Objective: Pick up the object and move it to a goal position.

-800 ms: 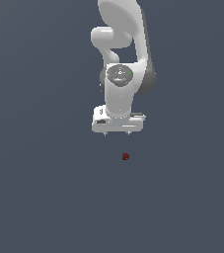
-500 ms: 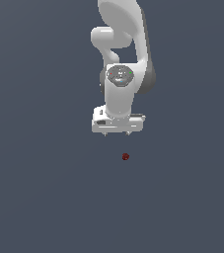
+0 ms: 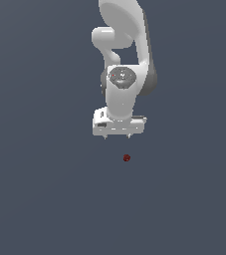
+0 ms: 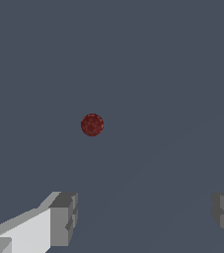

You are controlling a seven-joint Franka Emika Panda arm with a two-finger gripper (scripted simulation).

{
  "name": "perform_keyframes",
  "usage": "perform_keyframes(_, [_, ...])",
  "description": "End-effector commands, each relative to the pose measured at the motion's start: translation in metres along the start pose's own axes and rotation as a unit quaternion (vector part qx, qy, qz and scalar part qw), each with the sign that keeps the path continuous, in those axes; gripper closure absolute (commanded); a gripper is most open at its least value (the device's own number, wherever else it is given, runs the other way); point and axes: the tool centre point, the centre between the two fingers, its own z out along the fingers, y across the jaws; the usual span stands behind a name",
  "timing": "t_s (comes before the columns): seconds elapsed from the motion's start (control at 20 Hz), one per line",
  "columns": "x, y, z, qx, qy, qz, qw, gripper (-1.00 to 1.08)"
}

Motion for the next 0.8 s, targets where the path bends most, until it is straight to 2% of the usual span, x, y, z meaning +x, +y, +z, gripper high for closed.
perform_keyframes(0.0, [0.002, -0.002, 0.003, 0.0, 0.001, -0.008, 1.0, -0.92])
perform_keyframes(0.35, [0.018, -0.016, 0.027, -0.001, 0.009, -0.066, 0.9978, -0.92])
perform_keyframes(0.75, [0.04, -0.04, 0.065, 0.001, 0.023, -0.153, 0.9879, -0.92])
